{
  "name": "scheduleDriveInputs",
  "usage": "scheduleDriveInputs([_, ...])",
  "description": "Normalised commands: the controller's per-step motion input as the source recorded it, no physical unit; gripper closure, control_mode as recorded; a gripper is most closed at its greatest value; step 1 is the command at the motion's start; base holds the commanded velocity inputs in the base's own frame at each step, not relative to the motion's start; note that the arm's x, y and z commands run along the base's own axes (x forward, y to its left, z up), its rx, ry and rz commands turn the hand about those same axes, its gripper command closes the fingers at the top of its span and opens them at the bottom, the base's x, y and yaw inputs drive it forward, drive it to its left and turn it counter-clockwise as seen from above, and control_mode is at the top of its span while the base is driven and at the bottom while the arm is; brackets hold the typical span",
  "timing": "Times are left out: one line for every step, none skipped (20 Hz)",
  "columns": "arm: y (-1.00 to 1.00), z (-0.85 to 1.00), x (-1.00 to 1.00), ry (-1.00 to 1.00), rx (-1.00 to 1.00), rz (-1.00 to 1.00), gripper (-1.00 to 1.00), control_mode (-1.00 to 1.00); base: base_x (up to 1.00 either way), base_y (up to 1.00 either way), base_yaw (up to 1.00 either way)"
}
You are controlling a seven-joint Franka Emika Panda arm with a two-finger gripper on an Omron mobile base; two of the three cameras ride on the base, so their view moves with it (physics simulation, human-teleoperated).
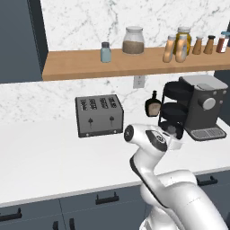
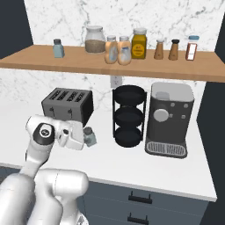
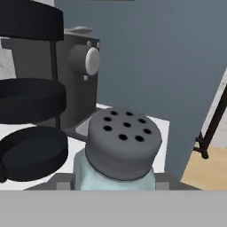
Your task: Put the shaker and condiment bottle from the counter next to their counterparts in the cabinet.
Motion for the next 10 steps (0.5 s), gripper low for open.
scheduleDriveInputs([0.06,1.00,-0.56,0.00,0.00,0.24,1.00,-1.00,0.00,0.00,0.00])
scheduleDriveInputs([0.02,1.00,-0.54,0.00,0.00,0.26,1.00,-1.00,0.00,0.00,0.00])
scheduleDriveInputs([0.02,1.00,-0.51,0.00,0.00,0.28,1.00,-1.00,0.00,0.00,0.00])
scheduleDriveInputs([0.00,1.00,-0.49,0.00,0.00,0.29,1.00,-1.00,0.00,0.00,0.00])
scheduleDriveInputs([0.00,1.00,-0.46,0.00,0.00,0.31,1.00,-1.00,0.00,0.00,0.00])
scheduleDriveInputs([0.00,1.00,-0.59,0.00,0.00,0.30,1.00,-1.00,0.00,0.00,0.00])
scheduleDriveInputs([0.00,1.00,-0.66,0.00,0.00,0.30,1.00,-1.00,0.00,0.00,0.00])
scheduleDriveInputs([0.04,1.00,-0.67,0.00,0.00,0.29,1.00,-1.00,0.00,0.00,0.00])
scheduleDriveInputs([0.12,1.00,-0.69,0.00,0.00,0.27,1.00,-1.00,0.00,0.00,0.00])
scheduleDriveInputs([0.19,1.00,-0.71,0.00,0.00,0.25,1.00,-1.00,0.00,0.00,0.00])
